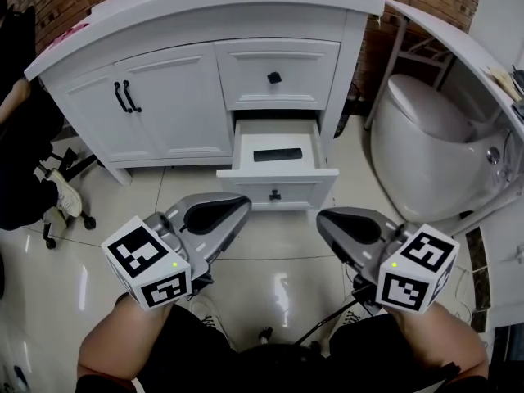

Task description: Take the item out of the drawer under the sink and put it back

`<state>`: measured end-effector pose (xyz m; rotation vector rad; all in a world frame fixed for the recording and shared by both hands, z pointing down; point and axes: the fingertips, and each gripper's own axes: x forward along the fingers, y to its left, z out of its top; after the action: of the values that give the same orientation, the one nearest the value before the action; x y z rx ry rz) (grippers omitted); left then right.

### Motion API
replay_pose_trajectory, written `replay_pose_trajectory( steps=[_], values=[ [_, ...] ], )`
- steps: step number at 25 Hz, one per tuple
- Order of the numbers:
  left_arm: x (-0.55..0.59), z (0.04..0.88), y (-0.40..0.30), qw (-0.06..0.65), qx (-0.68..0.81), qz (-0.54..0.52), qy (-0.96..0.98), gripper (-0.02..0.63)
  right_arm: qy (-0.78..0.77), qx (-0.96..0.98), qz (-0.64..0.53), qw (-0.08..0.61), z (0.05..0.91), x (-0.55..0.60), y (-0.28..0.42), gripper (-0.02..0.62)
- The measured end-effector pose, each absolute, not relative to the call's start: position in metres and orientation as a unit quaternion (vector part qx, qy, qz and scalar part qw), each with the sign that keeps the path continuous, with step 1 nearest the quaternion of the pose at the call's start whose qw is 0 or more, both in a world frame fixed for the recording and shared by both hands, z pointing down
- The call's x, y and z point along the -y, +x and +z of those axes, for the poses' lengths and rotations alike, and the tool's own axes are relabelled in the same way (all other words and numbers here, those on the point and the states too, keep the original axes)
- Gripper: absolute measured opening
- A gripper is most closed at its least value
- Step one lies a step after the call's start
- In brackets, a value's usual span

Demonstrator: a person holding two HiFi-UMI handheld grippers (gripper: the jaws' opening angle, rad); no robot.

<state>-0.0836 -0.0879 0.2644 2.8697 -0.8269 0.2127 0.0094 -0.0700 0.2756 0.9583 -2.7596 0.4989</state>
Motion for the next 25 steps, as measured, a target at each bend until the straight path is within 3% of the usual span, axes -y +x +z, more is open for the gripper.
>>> replay_pose_trajectory(
  steps=[6, 25],
  values=[
    [0.089, 0.279, -0.094, 0.110, 0.278, 0.064, 0.952, 0.006, 0.331, 0.919, 0.188, 0.098, 0.289, 0.069, 0.012, 0.003],
    [0.074, 0.283, -0.089, 0.091, 0.245, 0.094, 0.961, 0.006, 0.323, 0.917, 0.189, 0.137, 0.302, 0.075, -0.003, 0.002]
  ],
)
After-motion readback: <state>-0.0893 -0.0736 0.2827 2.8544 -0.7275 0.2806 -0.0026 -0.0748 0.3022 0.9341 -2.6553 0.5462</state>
